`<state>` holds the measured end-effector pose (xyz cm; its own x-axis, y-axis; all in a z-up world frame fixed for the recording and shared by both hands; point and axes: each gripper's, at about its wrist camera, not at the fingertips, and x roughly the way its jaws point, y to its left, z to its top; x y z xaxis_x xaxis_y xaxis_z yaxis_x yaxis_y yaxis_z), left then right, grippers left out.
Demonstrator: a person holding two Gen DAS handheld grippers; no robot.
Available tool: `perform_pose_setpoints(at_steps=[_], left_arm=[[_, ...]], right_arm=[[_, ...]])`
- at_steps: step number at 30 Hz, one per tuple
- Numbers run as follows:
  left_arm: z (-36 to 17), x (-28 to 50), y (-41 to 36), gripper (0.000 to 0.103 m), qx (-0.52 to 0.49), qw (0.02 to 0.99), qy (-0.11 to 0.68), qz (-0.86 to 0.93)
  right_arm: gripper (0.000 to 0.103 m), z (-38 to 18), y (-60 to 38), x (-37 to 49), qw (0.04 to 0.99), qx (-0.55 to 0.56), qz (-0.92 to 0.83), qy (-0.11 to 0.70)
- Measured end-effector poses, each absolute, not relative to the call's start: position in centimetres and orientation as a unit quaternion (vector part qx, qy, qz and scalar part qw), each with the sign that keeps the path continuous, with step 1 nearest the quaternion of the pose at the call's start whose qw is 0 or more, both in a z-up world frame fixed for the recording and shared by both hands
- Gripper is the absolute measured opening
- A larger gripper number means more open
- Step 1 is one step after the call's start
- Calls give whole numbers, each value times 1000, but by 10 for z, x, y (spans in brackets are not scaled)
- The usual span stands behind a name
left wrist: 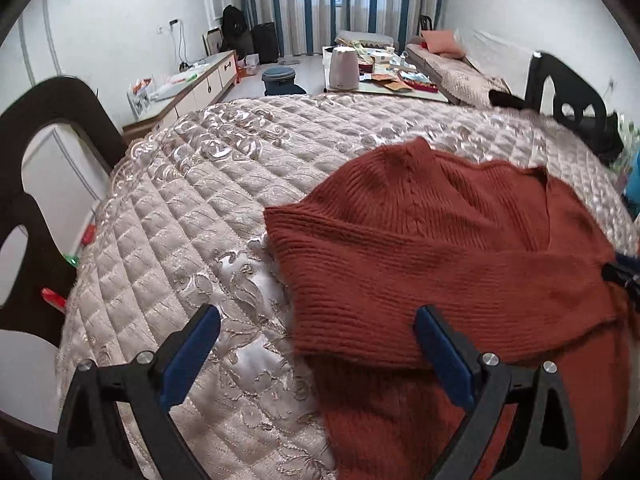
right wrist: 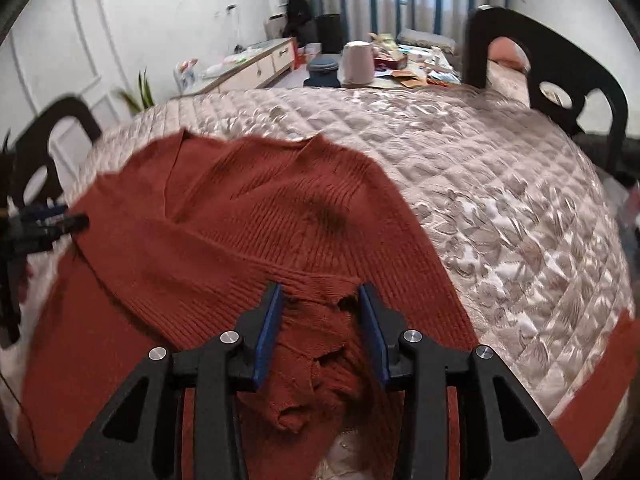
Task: Fold small clothes
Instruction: 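Grasp the sleeve cuff with the right gripper and lift it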
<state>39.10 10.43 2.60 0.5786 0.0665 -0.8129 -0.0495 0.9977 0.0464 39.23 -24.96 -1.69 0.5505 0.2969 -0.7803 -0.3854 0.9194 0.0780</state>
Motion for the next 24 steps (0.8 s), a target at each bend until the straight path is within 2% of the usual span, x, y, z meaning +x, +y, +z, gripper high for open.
perform_pose_setpoints(at_steps=[4, 7, 11, 17, 19, 20, 21, 24], left_arm=[[22, 392, 104, 99, 8, 883, 466, 49], [22, 391, 105, 99, 8, 883, 465, 65], [24, 391, 104, 99, 23, 888, 451, 86], [17, 394, 106, 100, 3, 885, 454, 97], [18, 394, 104, 100, 5, 884, 456, 99], [19, 395, 104, 100, 7, 883, 458, 99], [20, 395, 104, 99, 6, 884, 458, 98], [29, 387, 101, 99, -3, 893, 442, 83]], right_arm=[[10, -15, -244, 385, 876, -74, 216, 424], [9, -10, -245, 378, 882, -89, 218, 408], [9, 9, -257, 392, 903, -48, 198, 378], [9, -21, -246, 437, 871, -49, 159, 462], [14, -22, -250, 435, 879, -40, 153, 451], [24, -19, -255, 432, 883, -32, 144, 445], [27, -14, -262, 428, 889, -25, 135, 437], [27, 11, -297, 406, 907, 5, 121, 403]])
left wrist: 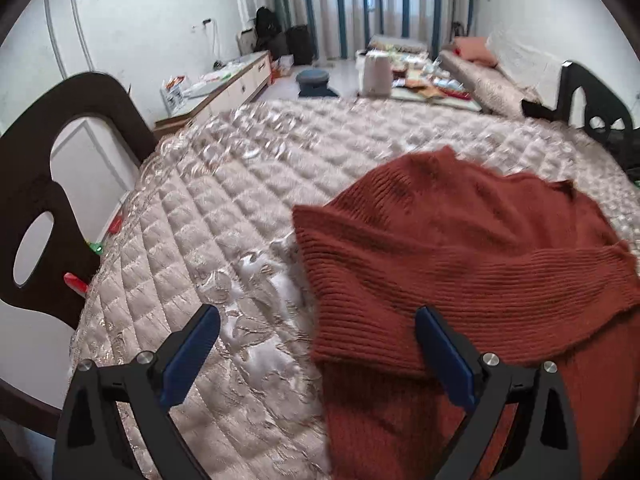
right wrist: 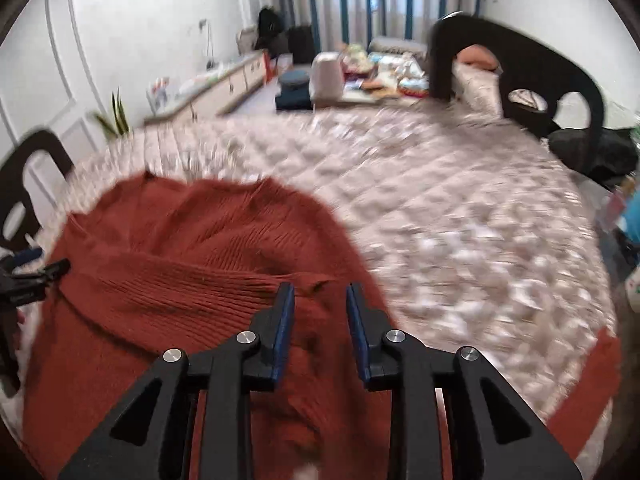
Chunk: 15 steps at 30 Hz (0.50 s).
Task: Fold small clothes
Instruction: 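Grasp the sleeve cuff with the right gripper and lift it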
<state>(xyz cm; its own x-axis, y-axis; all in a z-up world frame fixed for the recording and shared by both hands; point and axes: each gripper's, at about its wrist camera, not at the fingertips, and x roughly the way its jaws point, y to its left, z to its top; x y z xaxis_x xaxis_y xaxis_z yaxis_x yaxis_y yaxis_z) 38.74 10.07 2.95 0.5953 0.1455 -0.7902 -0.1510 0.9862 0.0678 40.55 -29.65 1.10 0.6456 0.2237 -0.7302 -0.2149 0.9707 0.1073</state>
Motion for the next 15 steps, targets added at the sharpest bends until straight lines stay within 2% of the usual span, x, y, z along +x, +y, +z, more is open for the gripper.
perform_pose_setpoints(at_steps=[2, 3, 6, 11, 15], left_arm=[[38, 379, 97, 99, -23, 900, 432, 57], [41, 376, 94, 99, -32, 901, 431, 45], [54, 365, 73, 99, -39, 907, 420, 0], [65, 358, 27, 99, -40, 900, 429, -69], [69, 358, -3, 99, -38, 897, 431, -94]], right_arm=[[31, 24, -327, 391, 918, 24, 84, 388], [41, 30, -349, 383, 921, 35, 48, 384], [51, 35, -399, 366, 920, 54, -34, 387], [52, 14, -462, 355, 892, 81, -137, 423], [52, -1, -473, 362, 882, 97, -157, 433]])
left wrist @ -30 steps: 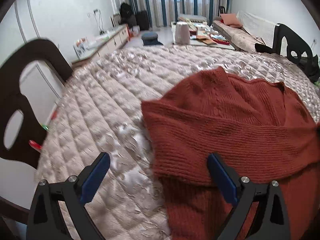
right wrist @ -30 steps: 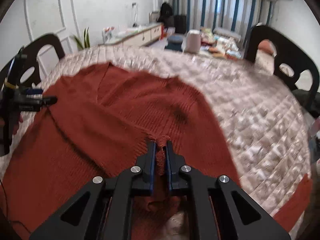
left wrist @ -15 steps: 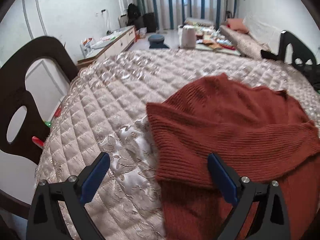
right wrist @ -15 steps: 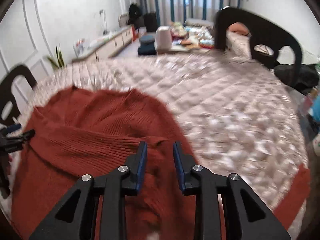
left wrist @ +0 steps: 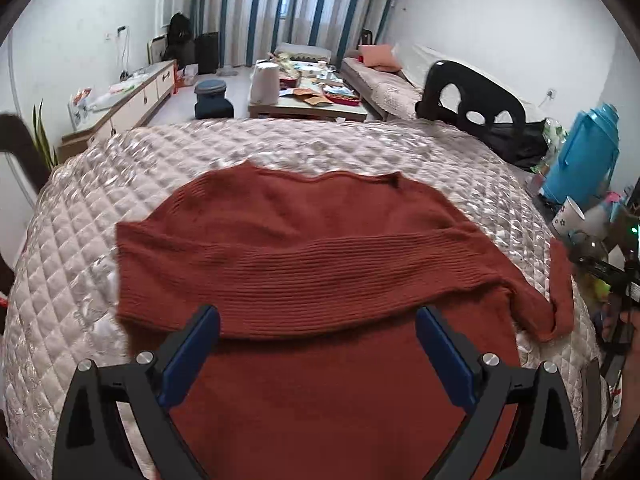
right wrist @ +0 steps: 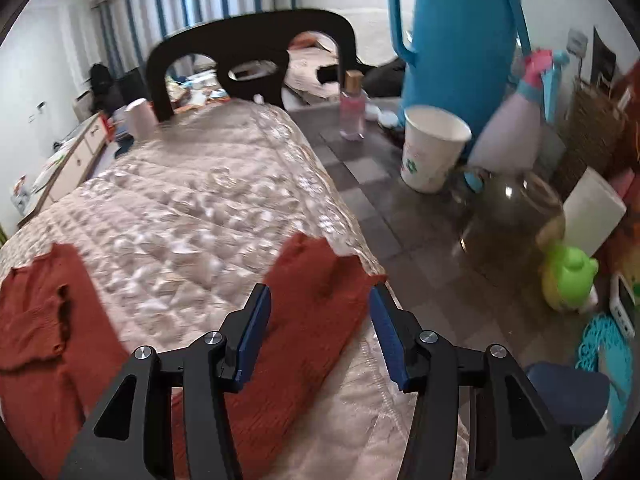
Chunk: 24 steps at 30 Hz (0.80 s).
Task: Fold small clothes
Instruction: 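Grasp the sleeve cuff with the right gripper and lift it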
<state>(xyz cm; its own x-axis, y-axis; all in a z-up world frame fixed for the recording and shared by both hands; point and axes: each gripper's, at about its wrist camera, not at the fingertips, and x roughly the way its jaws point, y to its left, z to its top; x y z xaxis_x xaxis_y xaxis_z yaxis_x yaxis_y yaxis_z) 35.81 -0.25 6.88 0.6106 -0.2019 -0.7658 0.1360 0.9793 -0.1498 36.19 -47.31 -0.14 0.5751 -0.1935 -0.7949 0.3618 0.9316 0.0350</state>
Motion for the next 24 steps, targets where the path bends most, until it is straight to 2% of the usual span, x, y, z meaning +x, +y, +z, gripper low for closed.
perform_pose_setpoints(at_steps=[4, 8, 14, 16, 19, 21, 24], left_arm=[[69, 362, -28, 99, -22, 892, 437, -110], [65, 366, -41, 99, -26, 889, 444, -110], [56, 371, -50, 99, -13, 881, 459, -112], [54, 373, -51, 99, -18, 879, 464, -112], [54, 373, -54, 99, -19, 878, 464, -115], [53, 373, -56, 99, -20, 877, 465, -122], [52, 374, -57, 99, -29, 872, 470, -135]], right_arm=[[52, -6, -466, 374, 886, 114, -143, 425], [52, -15, -461, 393, 871, 133, -145, 451], [52, -26, -449, 401, 865, 98, -171, 462], [39, -28, -450, 402, 859, 82, -187, 469], [31, -25, -451, 402, 856, 79, -202, 469], [7, -21, -447, 402, 859, 69, -204, 464], [7, -7, -449, 392, 875, 102, -186, 434]])
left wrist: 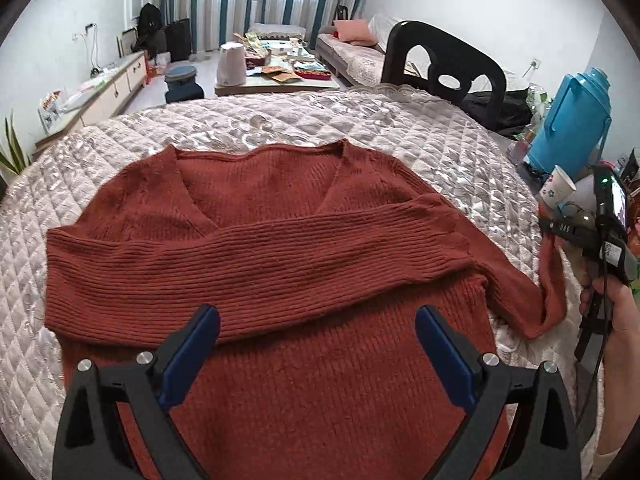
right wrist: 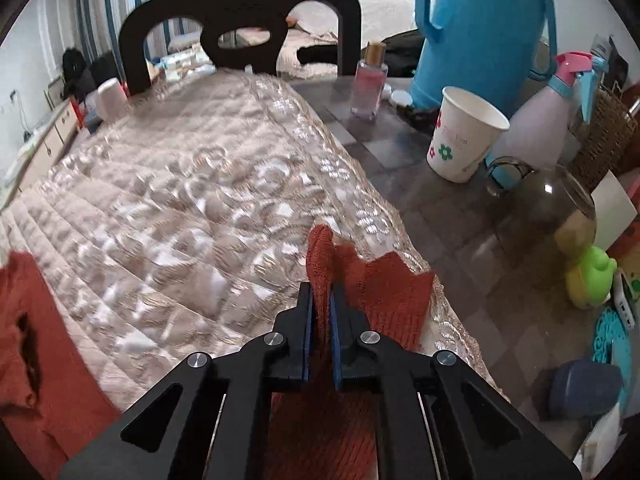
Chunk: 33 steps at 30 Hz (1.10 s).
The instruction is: Fold small clothes
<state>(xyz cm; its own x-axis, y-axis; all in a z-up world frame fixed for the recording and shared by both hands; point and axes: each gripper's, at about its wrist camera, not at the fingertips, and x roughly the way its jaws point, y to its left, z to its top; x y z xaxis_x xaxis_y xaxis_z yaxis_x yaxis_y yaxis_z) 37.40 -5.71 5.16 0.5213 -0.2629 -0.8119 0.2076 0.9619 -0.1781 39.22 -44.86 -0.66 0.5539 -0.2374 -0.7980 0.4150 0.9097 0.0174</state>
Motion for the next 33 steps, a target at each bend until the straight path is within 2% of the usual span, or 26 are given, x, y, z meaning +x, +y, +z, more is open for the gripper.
perform_pose_setpoints(at_steps=[4, 9, 17, 25, 33], left_arm=[[52, 376, -55, 99, -34, 871, 469, -139], [54, 381, -48, 99, -75, 864, 472, -157], [62, 380, -36, 99, -99, 864, 467, -162], [66, 378, 6, 99, -130, 871, 452, -139], [55, 377, 63, 99, -181, 871, 445, -101]], right_arm=[[7, 32, -457, 369, 910, 180, -105, 358], [7, 93, -440, 350, 950, 155, -24, 270], [7, 148, -366, 363, 961, 132, 118, 210], [7, 153, -264, 393, 941, 81, 246, 219], [7, 113, -167, 401, 901, -9, 344, 262]])
